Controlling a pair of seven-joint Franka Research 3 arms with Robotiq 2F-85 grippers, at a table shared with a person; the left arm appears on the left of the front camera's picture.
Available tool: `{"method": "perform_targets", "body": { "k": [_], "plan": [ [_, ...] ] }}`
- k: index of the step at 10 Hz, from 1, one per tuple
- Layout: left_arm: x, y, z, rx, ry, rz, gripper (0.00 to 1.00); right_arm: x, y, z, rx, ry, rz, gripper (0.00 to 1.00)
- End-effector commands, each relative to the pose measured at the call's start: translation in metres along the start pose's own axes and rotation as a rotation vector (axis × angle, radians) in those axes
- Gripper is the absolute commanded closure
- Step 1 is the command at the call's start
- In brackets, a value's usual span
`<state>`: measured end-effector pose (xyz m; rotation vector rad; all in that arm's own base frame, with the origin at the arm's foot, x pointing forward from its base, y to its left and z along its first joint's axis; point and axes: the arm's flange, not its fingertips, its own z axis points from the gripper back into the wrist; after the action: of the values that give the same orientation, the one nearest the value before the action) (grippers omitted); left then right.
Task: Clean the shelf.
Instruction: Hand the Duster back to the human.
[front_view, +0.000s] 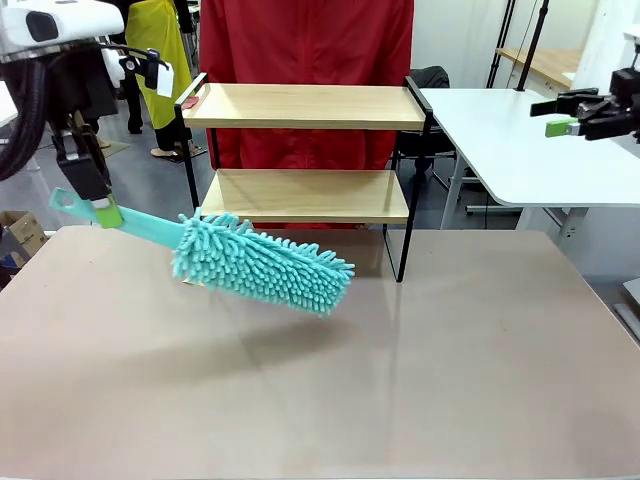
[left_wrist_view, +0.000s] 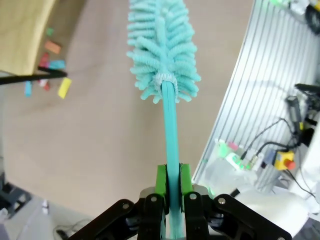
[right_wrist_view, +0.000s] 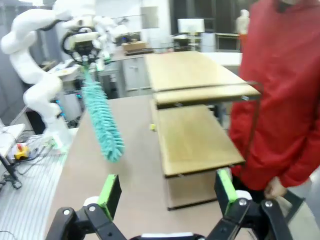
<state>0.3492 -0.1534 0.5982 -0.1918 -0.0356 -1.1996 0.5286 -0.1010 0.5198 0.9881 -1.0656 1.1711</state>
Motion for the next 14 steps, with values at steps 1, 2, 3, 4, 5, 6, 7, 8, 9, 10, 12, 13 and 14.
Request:
{"method": "perform_targets", "body": {
  "k": [1, 2, 3, 4, 5, 6, 7, 8, 9, 10, 12, 13, 14],
  "plan": [
    [-0.015, 0.001, -0.018, -0.031, -0.109, -0.078, 0.87, 0.013, 0.036, -0.017, 0.100, -0.009, -0.081, 0.00],
    [-0.019, 0.002, -0.024, -0.032, -0.146, -0.105, 0.87, 0.017, 0.053, -0.033, 0.132, -0.026, -0.109, 0.00],
    [-0.024, 0.002, -0.031, -0.034, -0.193, -0.132, 0.87, 0.017, 0.066, -0.051, 0.157, -0.076, -0.162, 0.00],
    [-0.029, 0.004, -0.035, -0.022, -0.246, -0.156, 0.87, 0.013, 0.078, -0.068, 0.176, -0.097, -0.200, 0.00],
    [-0.032, 0.007, -0.042, -0.006, -0.297, -0.166, 0.87, 0.007, 0.091, -0.086, 0.196, -0.100, -0.235, 0.00],
    [-0.033, 0.009, -0.049, 0.007, -0.345, -0.181, 0.87, 0.001, 0.101, -0.102, 0.203, -0.117, -0.227, 0.00],
    [-0.032, 0.012, -0.056, 0.010, -0.371, -0.193, 0.87, -0.005, 0.107, -0.117, 0.204, -0.123, -0.242, 0.00],
    [-0.032, 0.013, -0.062, 0.010, -0.413, -0.206, 0.87, -0.016, 0.111, -0.132, 0.170, -0.131, -0.209, 0.00],
    [-0.031, 0.017, -0.067, 0.005, -0.454, -0.214, 0.87, -0.032, 0.112, -0.145, 0.136, -0.141, -0.160, 0.00],
    [-0.028, 0.022, -0.073, -0.024, -0.479, -0.236, 0.87, -0.043, 0.106, -0.150, 0.105, -0.145, -0.111, 0.00],
    [-0.028, 0.018, -0.065, 0.003, -0.410, -0.190, 0.87, -0.025, 0.107, -0.134, 0.194, -0.112, -0.223, 0.00],
    [-0.028, 0.018, -0.065, 0.003, -0.410, -0.190, 0.87, -0.025, 0.107, -0.134, 0.194, -0.112, -0.223, 0.00],
    [-0.028, 0.018, -0.065, 0.003, -0.410, -0.190, 0.87, -0.025, 0.107, -0.134, 0.194, -0.112, -0.223, 0.00]
  ]
}}
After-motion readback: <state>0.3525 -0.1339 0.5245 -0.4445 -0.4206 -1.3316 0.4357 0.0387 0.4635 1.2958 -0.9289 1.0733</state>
